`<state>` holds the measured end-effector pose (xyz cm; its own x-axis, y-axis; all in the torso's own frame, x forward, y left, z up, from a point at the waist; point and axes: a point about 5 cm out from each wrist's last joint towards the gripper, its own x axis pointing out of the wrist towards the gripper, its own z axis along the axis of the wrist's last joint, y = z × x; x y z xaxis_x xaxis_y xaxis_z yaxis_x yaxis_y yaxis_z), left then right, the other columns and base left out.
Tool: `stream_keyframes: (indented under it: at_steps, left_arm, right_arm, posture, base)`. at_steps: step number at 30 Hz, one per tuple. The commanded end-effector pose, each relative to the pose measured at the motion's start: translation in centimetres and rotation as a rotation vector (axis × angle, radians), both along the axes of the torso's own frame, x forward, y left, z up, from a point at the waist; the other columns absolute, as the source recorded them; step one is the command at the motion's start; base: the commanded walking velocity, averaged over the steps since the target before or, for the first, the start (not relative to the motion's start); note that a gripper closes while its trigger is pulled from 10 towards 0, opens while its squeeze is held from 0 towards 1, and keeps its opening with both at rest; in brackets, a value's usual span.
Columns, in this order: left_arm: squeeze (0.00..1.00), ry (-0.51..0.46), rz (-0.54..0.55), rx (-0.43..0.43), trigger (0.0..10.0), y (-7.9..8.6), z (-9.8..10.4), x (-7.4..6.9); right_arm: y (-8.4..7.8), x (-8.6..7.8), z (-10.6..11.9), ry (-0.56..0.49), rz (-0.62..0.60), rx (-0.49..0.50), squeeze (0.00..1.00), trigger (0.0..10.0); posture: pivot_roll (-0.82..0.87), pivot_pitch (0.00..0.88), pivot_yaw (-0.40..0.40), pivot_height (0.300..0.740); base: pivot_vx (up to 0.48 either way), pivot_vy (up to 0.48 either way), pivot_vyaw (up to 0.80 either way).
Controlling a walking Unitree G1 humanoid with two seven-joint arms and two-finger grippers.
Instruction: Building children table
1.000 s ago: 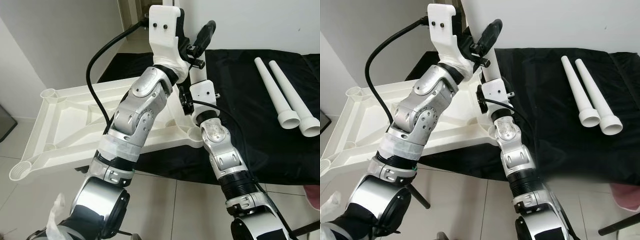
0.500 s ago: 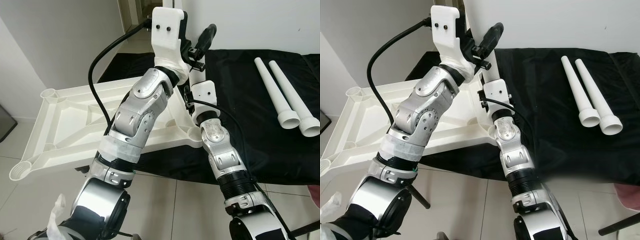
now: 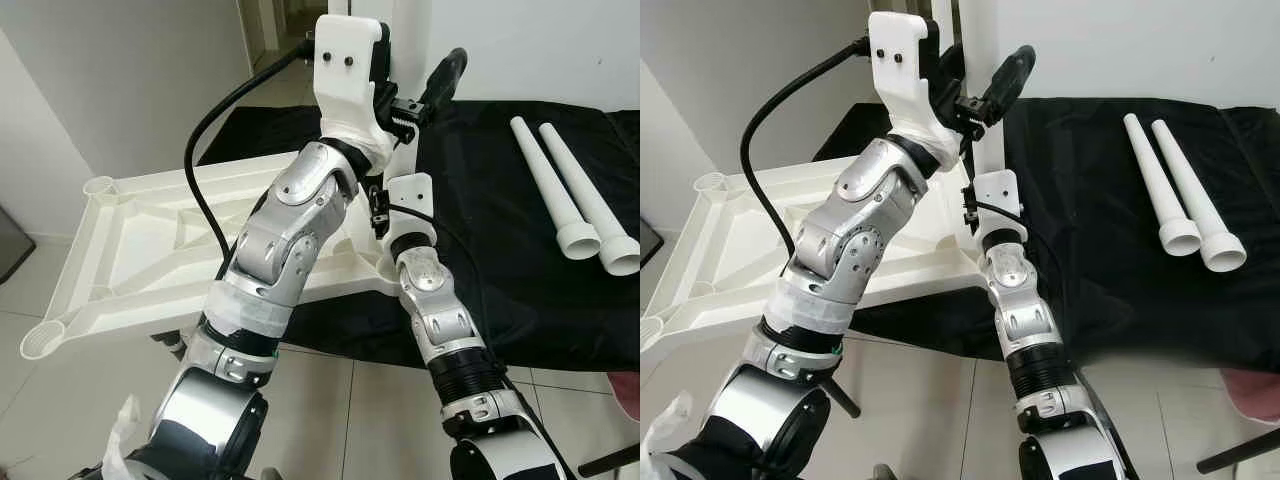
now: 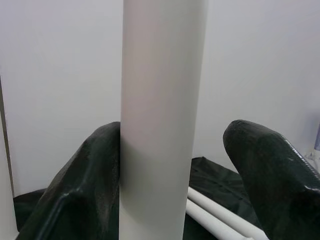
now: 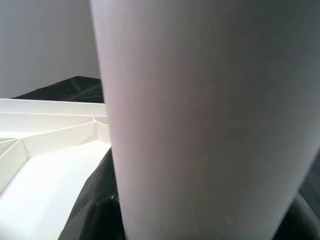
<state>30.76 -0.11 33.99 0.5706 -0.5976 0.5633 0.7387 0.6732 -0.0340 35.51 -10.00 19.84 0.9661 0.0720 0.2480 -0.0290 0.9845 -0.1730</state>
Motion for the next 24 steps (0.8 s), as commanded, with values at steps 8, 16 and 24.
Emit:
stream_keyframes:
  at_steps: [8,16,24]
  left_arm:
    - [0.00,0.079,-0.050,-0.116,10.0,1.4,-0.1,0.0]
    - [0.00,0.148,-0.059,-0.170,10.0,3.0,-1.3,0.1]
    - [0.00,0.206,-0.059,-0.079,10.0,3.4,-4.2,-0.6]
  right_arm:
    - [-1.2,0.0,-0.3,0.022,-0.072,0.096,0.00,10.0]
    - [-3.4,-0.4,0.3,-0.017,-0.147,0.192,0.00,10.0]
    - [-3.7,-1.5,1.2,-0.096,-0.129,0.210,0.00,10.0]
  posture:
    - [-0.07,0.000,0.088,0.740]
    - [-0.07,0.007,0.092,0.740]
    - [-0.09,0.024,0.088,0.740]
  base:
    - [0.000,0.000,0.00]
    - [0.000,0.000,0.00]
    - [0.000,0.000,0.00]
